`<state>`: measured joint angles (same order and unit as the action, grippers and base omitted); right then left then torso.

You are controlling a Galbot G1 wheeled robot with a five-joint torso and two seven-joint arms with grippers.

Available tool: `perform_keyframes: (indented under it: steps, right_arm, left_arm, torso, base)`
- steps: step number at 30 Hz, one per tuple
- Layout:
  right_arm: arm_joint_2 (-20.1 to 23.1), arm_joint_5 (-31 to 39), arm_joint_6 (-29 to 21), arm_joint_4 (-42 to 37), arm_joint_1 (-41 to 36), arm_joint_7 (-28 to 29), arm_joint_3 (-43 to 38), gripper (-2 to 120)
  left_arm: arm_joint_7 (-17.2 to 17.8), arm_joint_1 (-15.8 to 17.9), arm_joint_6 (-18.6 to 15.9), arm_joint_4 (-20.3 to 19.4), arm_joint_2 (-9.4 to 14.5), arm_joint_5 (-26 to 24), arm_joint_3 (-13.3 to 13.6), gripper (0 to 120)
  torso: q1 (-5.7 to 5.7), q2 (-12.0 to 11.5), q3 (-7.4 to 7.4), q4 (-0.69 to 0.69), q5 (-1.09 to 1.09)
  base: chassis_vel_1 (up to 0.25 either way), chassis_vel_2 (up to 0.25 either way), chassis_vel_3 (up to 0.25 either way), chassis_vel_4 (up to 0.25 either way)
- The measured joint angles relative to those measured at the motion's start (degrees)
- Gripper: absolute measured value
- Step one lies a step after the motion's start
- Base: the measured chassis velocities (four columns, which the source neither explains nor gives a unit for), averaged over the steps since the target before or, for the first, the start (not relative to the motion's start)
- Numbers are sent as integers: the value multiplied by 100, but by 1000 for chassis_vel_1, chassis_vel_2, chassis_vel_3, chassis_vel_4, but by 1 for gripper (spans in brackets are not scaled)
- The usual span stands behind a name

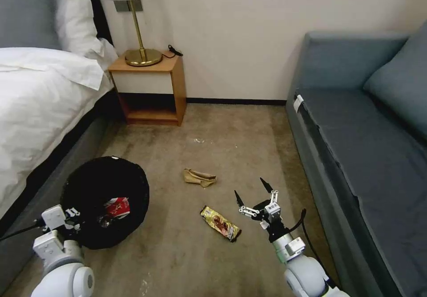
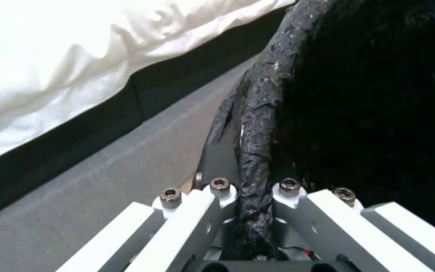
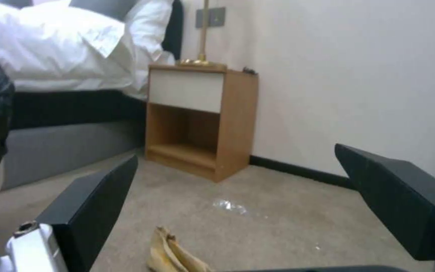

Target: Pick up the trash bin, then pick up the garbage on the floor and place it into the trash bin.

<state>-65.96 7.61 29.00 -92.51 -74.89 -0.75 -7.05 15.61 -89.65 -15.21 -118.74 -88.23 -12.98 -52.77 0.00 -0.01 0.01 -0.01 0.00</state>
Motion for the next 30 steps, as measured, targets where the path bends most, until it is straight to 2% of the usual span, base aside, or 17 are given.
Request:
perform_keyframes:
  steps: [3, 4, 5, 7, 8, 9, 11, 13, 14, 16, 17, 18, 20, 24, 25, 28, 30]
  right_arm:
    - [126, 48, -319, 27, 196, 19, 215, 100]
    - [245, 157, -712, 29, 391, 80, 455, 100]
    - [245, 157, -712, 29, 391, 80, 455, 100]
    - [429, 367, -1208, 36, 689, 244, 886, 100]
    - [642, 656, -1580, 64, 1056, 421, 1403, 100]
    - [642, 656, -1580, 64, 1056, 421, 1403, 100]
    - [861, 955, -1916, 86, 1398, 528, 1934, 100]
    - [1181, 1347, -2639, 110, 1956, 542, 2694, 100]
    - [1181, 1347, -2639, 110, 1956, 542, 2694, 100]
    - [1319, 1556, -3598, 179, 2712, 488, 3546, 100]
    - [1297, 1571, -3826, 246, 2945, 433, 3760, 100]
    - [1297, 1571, -3826, 246, 2945, 433, 3760, 100]
    - [1137, 1610, -4360, 415, 3257, 313, 4045, 100]
    - [1087, 1635, -4474, 463, 3307, 302, 4094, 100]
    - [919, 1724, -4885, 685, 3430, 239, 4236, 100]
    - [858, 1762, -5197, 898, 3484, 63, 4325, 100]
    - [819, 1760, -5215, 1000, 3478, 16, 4329, 100]
  left_arm:
    - [0, 3, 7, 12, 1, 0, -4, 3]
    - [0, -2, 13, 12, 5, 0, -10, 3]
    - [0, -2, 13, 12, 5, 0, -10, 3]
    - [1, -26, 15, -8, 8, 11, -11, 3]
    - [0, -58, 15, -66, 7, 32, -8, 3]
    - [0, -58, 15, -66, 7, 32, -8, 3]
    - [0, -82, 16, -124, -1, 62, -1, 3]
    - [1, -107, 16, -193, -35, 135, 29, 3]
    - [1, -107, 16, -193, -35, 135, 29, 3]
    - [0, -116, 16, -248, -93, 274, 87, 3]
    - [0, -123, 16, -272, -118, 304, 93, 3]
    - [0, -123, 16, -272, -118, 304, 93, 3]
    - [0, -159, 31, -306, -168, 326, 95, 3]
    - [0, -175, 43, -312, -182, 328, 79, 3]
    - [1, -179, 49, -315, -184, 327, 60, 3]
    - [0, -171, 56, -333, -196, 319, 47, 3]
    - [0, -169, 59, -334, -212, 317, 47, 3]
  torso:
    - [0, 0, 0, 0, 0]
    - [0, 0, 0, 0, 0]
    - [0, 0, 0, 0, 0]
    - [0, 0, -1, 0, 0]
    - [0, 0, -1, 2, -1]
    - [0, 0, -1, 2, -1]
    - [0, 0, -1, 3, 1]
    - [0, 0, -1, 2, 0]
    - [0, 0, -1, 2, 0]
    - [0, 0, 0, 0, 0]
    - [0, 0, 0, 1, 0]
    - [0, 0, 0, 1, 0]
    - [0, 0, 0, 2, 0]
    - [0, 0, 0, 2, 0]
    - [0, 0, 0, 2, 1]
    - [0, 0, 0, 1, 0]
    - [0, 0, 0, 0, -1]
  base:
    - [0, 0, 0, 0]
    - [0, 0, 0, 0]
    - [0, 0, 0, 0]
    - [0, 0, 0, 0]
    - [0, 0, 0, 0]
    - [0, 0, 0, 0]
    - [0, 0, 0, 0]
    - [0, 0, 0, 0]
    - [0, 0, 0, 0]
    - [0, 0, 0, 0]
    - [0, 0, 0, 0]
    - [0, 0, 0, 0]
    - [0, 0, 0, 0]
    - [0, 0, 0, 0]
    - [0, 0, 0, 0]
    - [0, 0, 0, 0]
    - [0, 0, 0, 0]
